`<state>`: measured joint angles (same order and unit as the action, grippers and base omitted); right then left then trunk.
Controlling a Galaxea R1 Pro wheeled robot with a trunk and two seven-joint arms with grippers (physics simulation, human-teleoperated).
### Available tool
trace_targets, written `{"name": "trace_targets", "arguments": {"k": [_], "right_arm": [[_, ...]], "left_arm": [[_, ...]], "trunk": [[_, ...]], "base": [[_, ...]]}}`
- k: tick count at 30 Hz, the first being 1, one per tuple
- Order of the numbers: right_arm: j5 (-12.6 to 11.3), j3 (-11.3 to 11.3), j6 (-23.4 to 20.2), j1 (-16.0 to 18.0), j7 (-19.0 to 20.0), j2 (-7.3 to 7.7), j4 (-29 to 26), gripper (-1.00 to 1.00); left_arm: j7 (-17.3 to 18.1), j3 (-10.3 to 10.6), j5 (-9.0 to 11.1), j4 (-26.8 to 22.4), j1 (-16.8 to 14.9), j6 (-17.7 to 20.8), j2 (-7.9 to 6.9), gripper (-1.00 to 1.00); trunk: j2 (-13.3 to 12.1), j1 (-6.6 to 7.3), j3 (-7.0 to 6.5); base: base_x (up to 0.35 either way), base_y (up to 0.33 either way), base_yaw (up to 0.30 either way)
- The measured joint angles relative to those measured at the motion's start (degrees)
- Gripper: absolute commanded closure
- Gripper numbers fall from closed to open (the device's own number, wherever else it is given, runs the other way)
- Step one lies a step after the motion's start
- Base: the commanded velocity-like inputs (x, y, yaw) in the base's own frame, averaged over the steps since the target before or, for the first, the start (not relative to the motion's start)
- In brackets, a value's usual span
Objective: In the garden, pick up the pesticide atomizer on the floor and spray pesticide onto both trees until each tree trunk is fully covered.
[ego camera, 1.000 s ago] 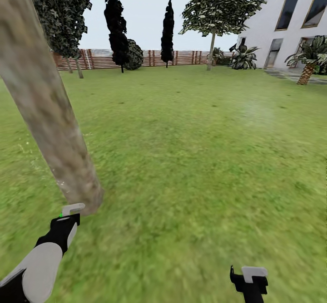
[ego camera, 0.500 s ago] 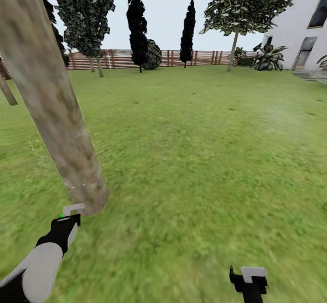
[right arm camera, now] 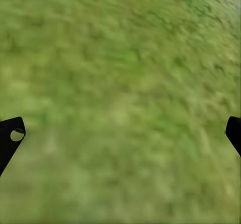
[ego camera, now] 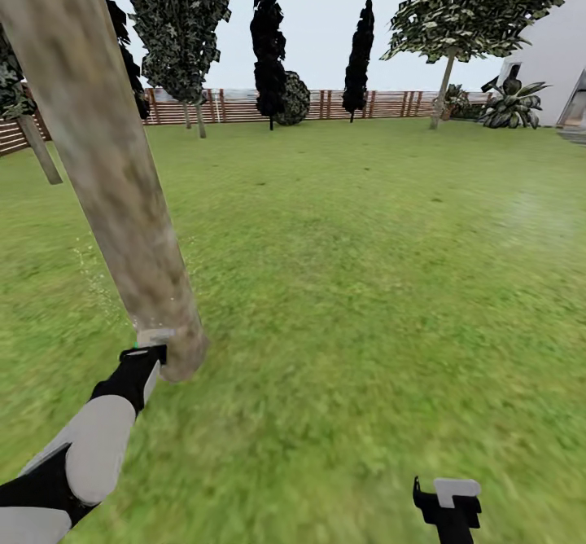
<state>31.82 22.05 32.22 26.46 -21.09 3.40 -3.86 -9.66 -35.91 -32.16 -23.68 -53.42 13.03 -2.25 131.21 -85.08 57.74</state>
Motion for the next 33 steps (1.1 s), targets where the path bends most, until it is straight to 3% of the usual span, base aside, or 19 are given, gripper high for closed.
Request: {"name": "trace_targets", "arguments": {"k": [2, 3, 6, 9, 11, 13, 15, 18, 20, 22, 24, 25, 27, 30, 33], "right_arm": [[0.0, 0.0, -0.03, 0.0, 0.0, 0.02, 0.0, -1.0], [0.0, 0.0, -0.04, 0.0, 0.0, 0.02, 0.0, -1.0], [-0.02, 0.02, -0.05, 0.0, -0.07, 0.02, 0.0, -1.0], [-0.03, 0.03, -0.04, 0.0, -0.09, 0.02, -0.01, -1.0], [-0.01, 0.01, -0.04, 0.0, -0.09, 0.02, -0.01, -1.0], [0.0, 0.0, -0.05, 0.0, -0.08, 0.02, 0.0, -1.0], [0.0, 0.01, -0.05, 0.0, -0.08, 0.02, 0.0, -1.0], [-0.01, 0.01, -0.05, 0.0, -0.05, 0.02, 0.0, -1.0], [0.0, 0.01, -0.05, 0.0, -0.04, 0.02, 0.0, -1.0], [0.0, 0.01, -0.05, 0.0, -0.01, 0.02, 0.0, -1.0], [0.0, 0.01, -0.05, 0.0, 0.0, 0.02, 0.0, -1.0], [0.0, 0.01, -0.05, 0.0, 0.0, 0.02, 0.0, -1.0], [0.0, 0.01, -0.05, 0.0, 0.0, 0.02, 0.0, -1.0], [0.0, 0.01, -0.05, 0.0, 0.0, 0.02, 0.0, -1.0], [0.0, 0.01, -0.05, 0.0, 0.0, 0.02, 0.0, -1.0]], "left_arm": [[3.15, -0.05, 0.15, 0.01, -0.28, 0.79, -3.62, 1.0], [5.26, -0.05, 0.27, 0.03, -0.33, 0.95, -4.74, 1.0], [7.51, 0.01, 0.44, 0.05, -1.36, 1.1, -4.63, 1.0], [7.64, 0.19, 0.28, 0.04, -4.07, 2.17, -2.08, 1.0], [7.63, 0.16, -0.03, -0.32, -5.41, 4.52, -2.65, 1.0], [7.73, 0.2, -0.5, -3.38, -5.59, 5.38, -4.16, 1.0], [7.91, 0.34, -0.71, -4.69, -5.51, 8.71, -5.61, 1.0], [8.39, 5.5, -1.42, -4.09, -5.0, 9.74, -4.86, 1.0], [12.09, 8.21, -1.61, -3.93, -4.9, 9.84, -4.92, 1.0], [16.19, 8.64, -1.98, -3.98, -5.03, 9.83, -5.83, 1.0], [20.1, 8.59, -2.35, -4.1, -5.39, 10.23, -8.6, 1.0], [21.34, 8.58, -2.3, -4.51, -5.51, 11.9, -9.3, 1.0], [22.1, 9.24, -2.2, -5.41, -5.99, 14.85, -9.43, 1.0], [24.88, 13.02, -2.11, -6.52, -7.09, 16.34, -9.8, 1.0], [26.77, 13.55, -2.27, -6.7, -7.01, 16.42, -9.84, 1.0]], "trunk": [[0.0, 0.0, 0.0], [0.0, 0.0, 0.0], [0.0, 0.0, 0.0], [0.0, 0.0, 0.0], [0.0, 0.0, 0.0], [0.0, 0.0, 0.0], [0.0, 0.0, 0.0], [0.0, 0.0, 0.0], [0.0, 0.0, 0.0], [0.0, 0.0, 0.0], [0.0, 0.0, 0.0], [0.0, 0.0, 0.0], [0.0, 0.0, 0.0], [0.0, 0.0, 0.0], [0.0, 0.0, 0.0]], "base": [[0.0, 0.0, 0.0], [0.0, 0.0, 0.0], [0.0, 0.0, 0.129], [0.0, 0.0, 0.225], [0.0, 0.0, 0.054], [0.0, 0.0, 0.009], [0.0, 0.0, 0.001], [0.0, 0.0, 0.0], [0.0, 0.0, 0.0], [0.0, 0.0, 0.0], [0.0, 0.0, 0.0], [0.0, 0.0, 0.0], [0.0, 0.0, 0.0], [0.0, 0.0, 0.0], [0.0, 0.0, 0.073]]}}
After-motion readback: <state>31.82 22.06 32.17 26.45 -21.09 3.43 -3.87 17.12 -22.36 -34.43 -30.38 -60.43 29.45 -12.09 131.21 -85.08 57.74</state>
